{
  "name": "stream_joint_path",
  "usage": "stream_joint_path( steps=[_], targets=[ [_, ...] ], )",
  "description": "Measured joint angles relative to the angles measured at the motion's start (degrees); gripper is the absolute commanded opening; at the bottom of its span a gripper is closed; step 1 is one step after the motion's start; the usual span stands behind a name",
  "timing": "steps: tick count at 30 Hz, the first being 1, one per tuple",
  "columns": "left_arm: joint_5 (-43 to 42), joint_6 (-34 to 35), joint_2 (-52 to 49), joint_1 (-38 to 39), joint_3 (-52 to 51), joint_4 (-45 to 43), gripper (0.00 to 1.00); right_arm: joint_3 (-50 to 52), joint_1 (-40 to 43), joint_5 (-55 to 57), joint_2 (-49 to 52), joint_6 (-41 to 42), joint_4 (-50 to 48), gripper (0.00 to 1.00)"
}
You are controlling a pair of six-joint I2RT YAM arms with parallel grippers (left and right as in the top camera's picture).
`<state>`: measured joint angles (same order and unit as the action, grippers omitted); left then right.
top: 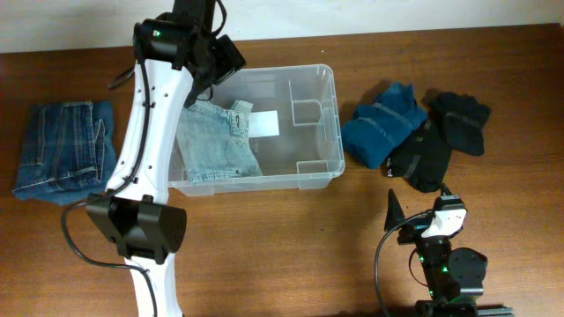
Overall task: Pack container
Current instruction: 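Carry the light-blue jeans over the clear box and lower them in, then release the jeans and press them flat in the box's left side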
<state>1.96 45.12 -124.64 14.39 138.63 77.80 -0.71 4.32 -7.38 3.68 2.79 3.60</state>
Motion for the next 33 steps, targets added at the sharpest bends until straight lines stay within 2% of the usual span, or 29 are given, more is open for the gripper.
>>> stream_joint_path(
  steps=[4, 6, 8, 10, 13, 15, 19, 23, 26, 28, 30, 33],
  targets=[
    [0.0, -8.6, 0.0, -1.9, 0.0, -0.5, 0.99, 0.0, 0.0, 0.0, 0.0, 0.0, 0.0, 0.98],
    [0.0, -13.2, 0.0, -3.2, 0.0, -0.3, 0.92, 0.0, 0.0, 0.0, 0.0, 0.0, 0.0, 0.98],
    [0.0, -18.7, 0.0, -4.5, 0.0, 1.6, 0.66, 0.0, 0.0, 0.0, 0.0, 0.0, 0.0, 0.98],
    [0.1, -25.8, 0.0, -5.8, 0.0, 5.9, 0.3, 0.0, 0.0, 0.0, 0.0, 0.0, 0.0, 0.98],
    [0.1, -30.4, 0.0, -5.7, 0.1, 14.4, 0.07, 0.0, 0.0, 0.0, 0.0, 0.0, 0.0, 0.98],
    [0.0, -32.0, 0.0, -5.0, 0.1, 17.9, 0.01, 0.0, 0.0, 0.0, 0.0, 0.0, 0.0, 0.98],
    [0.1, -33.9, 0.0, -3.0, -1.3, 18.8, 0.01, 0.0, 0.0, 0.0, 0.0, 0.0, 0.0, 0.98],
    [2.1, -34.1, 0.1, -1.8, -8.8, 18.1, 0.01, 0.0, 0.0, 0.0, 0.0, 0.0, 0.0, 0.99],
    [6.3, -32.5, 0.1, -2.0, -18.1, 14.6, 0.01, 0.0, 0.0, 0.0, 0.0, 0.0, 0.0, 0.98],
    [8.9, -30.8, 0.3, -2.1, -25.5, 8.8, 0.01, 0.0, 0.0, 0.0, 0.0, 0.0, 0.0, 0.98],
    [9.6, -30.3, 0.4, -2.1, -29.2, 3.9, 0.01, 0.0, 0.0, 0.0, 0.0, 0.0, 0.0, 0.98],
    [10.1, -29.8, 0.3, -2.1, -31.7, 1.0, 0.01, 0.0, 0.0, 0.0, 0.0, 0.0, 0.0, 0.99]
  ],
)
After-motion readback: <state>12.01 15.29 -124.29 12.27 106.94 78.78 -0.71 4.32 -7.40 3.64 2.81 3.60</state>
